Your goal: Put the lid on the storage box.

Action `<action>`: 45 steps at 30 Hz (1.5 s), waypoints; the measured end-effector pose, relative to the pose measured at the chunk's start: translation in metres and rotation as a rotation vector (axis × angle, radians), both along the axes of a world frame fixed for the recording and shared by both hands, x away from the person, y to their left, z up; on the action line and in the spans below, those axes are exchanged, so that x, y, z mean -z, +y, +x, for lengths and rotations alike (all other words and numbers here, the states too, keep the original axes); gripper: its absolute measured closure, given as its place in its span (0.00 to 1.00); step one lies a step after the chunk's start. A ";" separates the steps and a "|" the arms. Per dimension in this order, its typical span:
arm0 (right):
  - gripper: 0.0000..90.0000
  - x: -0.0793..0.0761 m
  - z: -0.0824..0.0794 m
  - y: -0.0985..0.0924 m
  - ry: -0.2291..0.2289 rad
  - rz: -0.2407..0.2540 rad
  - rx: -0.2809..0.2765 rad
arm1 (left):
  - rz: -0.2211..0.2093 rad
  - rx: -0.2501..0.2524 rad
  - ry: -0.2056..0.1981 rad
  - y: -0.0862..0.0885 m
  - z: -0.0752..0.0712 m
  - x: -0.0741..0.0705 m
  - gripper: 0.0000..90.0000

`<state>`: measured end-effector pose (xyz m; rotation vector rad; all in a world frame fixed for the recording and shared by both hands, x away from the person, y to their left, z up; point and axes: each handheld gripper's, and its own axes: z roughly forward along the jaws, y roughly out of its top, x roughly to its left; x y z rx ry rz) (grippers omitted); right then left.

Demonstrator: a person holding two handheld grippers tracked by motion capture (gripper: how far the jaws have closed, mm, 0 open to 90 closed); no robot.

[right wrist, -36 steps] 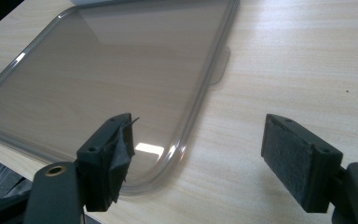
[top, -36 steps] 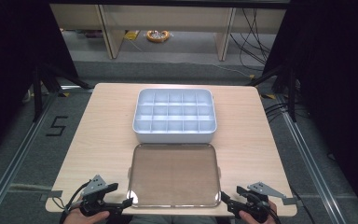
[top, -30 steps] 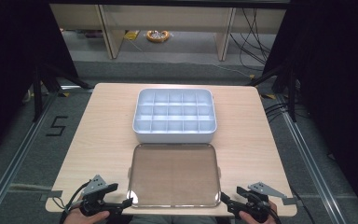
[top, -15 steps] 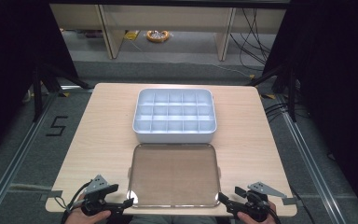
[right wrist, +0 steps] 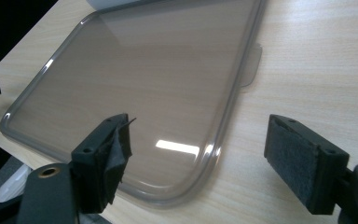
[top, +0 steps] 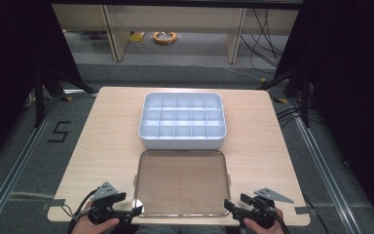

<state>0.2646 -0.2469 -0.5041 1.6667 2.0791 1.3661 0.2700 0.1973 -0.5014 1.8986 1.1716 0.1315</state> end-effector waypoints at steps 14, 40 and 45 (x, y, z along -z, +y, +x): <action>0.33 0.009 0.027 0.011 0.073 0.031 0.035 | -0.043 0.000 0.118 0.001 0.028 0.005 0.42; 0.54 0.018 0.034 0.007 0.143 0.216 0.136 | -0.109 -0.070 0.186 0.010 0.047 0.016 0.54; 0.64 0.018 0.028 0.012 0.265 0.327 0.130 | -0.144 -0.073 0.193 0.006 0.045 0.017 0.54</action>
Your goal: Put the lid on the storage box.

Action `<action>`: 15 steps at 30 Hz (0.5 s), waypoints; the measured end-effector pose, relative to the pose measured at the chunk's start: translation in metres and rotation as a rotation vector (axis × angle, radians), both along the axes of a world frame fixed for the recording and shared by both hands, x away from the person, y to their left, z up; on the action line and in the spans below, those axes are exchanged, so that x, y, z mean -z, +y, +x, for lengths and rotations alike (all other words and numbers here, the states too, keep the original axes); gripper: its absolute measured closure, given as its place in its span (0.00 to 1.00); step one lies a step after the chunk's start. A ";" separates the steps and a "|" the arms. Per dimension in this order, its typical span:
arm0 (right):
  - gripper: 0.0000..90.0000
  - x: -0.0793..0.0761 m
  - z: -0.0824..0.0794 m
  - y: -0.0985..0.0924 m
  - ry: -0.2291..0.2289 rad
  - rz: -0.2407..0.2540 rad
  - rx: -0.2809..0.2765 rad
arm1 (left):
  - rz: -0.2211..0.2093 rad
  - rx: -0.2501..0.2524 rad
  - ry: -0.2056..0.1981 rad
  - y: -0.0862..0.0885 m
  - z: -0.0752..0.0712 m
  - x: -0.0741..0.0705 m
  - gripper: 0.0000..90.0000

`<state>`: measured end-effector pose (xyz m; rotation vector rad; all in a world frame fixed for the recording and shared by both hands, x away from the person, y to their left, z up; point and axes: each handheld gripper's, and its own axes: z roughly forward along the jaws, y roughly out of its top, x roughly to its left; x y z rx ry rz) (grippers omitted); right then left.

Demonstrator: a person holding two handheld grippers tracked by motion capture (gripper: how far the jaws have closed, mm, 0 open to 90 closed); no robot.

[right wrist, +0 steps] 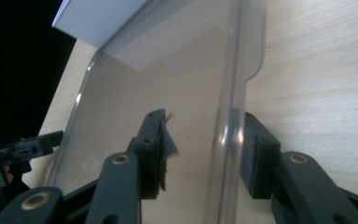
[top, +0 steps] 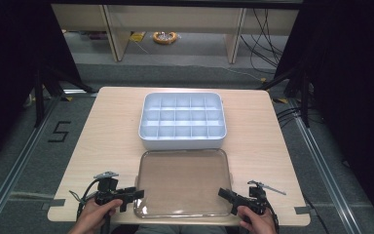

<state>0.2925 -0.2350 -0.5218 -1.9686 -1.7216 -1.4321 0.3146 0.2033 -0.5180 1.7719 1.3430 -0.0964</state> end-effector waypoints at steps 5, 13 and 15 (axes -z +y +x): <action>0.65 -0.004 -0.002 -0.004 -0.116 -0.077 -0.071 | -0.007 0.009 -0.007 -0.001 -0.001 0.000 0.48; 0.65 -0.013 -0.007 -0.007 -0.244 -0.132 -0.168 | -0.014 0.032 -0.001 0.003 0.000 0.000 0.42; 0.65 -0.014 -0.007 -0.007 -0.244 -0.127 -0.173 | -0.035 0.015 0.004 0.002 0.001 0.000 0.42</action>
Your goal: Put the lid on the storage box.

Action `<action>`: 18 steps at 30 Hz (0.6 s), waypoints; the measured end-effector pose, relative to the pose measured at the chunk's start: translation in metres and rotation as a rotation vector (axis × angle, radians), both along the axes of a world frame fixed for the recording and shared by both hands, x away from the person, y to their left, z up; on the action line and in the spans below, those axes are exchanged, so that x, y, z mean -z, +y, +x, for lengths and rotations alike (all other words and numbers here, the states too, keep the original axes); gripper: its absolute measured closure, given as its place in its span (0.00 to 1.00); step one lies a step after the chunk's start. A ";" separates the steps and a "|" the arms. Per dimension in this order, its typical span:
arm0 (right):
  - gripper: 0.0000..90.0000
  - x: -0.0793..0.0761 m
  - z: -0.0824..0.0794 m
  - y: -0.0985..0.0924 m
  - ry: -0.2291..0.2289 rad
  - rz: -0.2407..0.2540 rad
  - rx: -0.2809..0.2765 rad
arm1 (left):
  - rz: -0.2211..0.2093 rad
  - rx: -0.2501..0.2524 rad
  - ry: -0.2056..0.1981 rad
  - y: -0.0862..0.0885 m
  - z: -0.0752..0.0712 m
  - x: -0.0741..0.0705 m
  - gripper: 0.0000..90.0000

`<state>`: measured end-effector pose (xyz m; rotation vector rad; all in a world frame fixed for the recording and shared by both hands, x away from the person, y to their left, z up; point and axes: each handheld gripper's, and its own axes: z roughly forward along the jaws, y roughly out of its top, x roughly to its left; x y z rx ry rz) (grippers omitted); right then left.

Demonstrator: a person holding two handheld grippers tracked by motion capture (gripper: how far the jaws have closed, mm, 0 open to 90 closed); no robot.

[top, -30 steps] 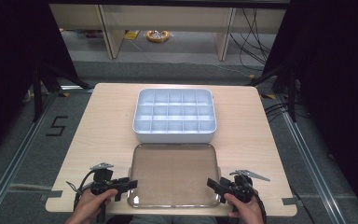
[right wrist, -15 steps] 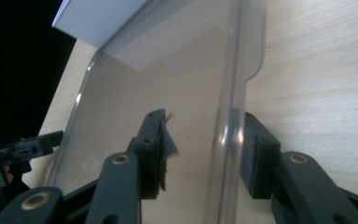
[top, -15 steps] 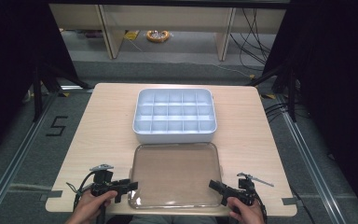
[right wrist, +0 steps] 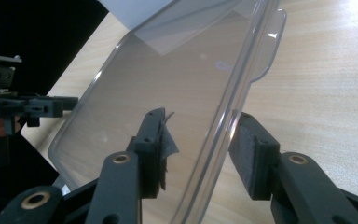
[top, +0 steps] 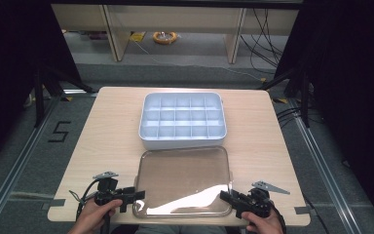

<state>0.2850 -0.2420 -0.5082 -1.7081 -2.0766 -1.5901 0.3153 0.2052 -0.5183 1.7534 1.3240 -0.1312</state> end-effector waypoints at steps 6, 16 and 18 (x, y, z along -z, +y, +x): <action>0.65 -0.004 -0.002 -0.001 -0.084 -0.033 -0.057 | 0.012 -0.007 -0.009 -0.001 0.000 -0.001 0.37; 0.66 -0.004 -0.003 -0.003 -0.132 -0.032 -0.088 | 0.026 -0.009 -0.011 -0.007 0.000 -0.002 0.28; 0.66 -0.005 -0.005 -0.002 -0.093 -0.007 -0.078 | 0.013 -0.020 -0.008 -0.005 0.000 -0.002 0.29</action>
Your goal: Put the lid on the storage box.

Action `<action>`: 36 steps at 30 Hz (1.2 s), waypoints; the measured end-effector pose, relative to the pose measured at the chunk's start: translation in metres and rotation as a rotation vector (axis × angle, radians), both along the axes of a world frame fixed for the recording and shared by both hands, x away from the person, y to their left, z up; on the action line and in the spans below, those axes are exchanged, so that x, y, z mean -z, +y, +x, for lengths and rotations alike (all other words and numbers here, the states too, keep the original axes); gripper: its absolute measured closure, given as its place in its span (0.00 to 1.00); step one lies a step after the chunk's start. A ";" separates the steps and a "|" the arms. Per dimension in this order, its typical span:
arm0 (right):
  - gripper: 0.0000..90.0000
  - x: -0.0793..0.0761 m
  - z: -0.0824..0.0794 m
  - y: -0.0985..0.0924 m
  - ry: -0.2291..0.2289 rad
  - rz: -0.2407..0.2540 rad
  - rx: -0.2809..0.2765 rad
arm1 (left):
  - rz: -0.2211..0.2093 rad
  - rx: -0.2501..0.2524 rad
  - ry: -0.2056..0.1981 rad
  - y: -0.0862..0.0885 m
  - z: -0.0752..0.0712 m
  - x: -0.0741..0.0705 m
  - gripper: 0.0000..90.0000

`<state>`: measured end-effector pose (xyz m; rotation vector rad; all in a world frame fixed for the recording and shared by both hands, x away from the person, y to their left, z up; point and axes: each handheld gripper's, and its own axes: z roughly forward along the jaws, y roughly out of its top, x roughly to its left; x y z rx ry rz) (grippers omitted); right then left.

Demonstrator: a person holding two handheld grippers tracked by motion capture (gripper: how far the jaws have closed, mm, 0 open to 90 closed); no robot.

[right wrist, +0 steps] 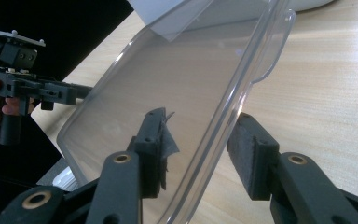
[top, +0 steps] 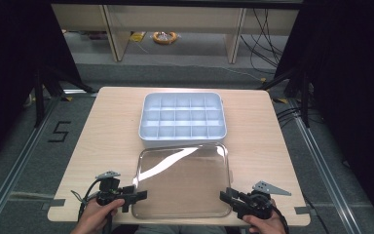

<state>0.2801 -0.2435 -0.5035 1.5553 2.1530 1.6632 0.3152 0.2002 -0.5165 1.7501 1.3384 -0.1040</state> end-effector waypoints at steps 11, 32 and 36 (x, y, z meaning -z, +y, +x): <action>0.66 -0.004 -0.002 -0.001 -0.053 -0.020 -0.030 | -0.001 -0.024 0.012 0.004 0.001 0.000 0.30; 0.68 0.001 0.000 0.003 -0.028 -0.114 0.034 | 0.069 -0.016 -0.128 0.002 -0.008 -0.015 0.65; 0.68 -0.006 0.000 0.004 -0.025 -0.107 0.045 | 0.067 -0.017 -0.135 0.000 -0.008 -0.019 0.67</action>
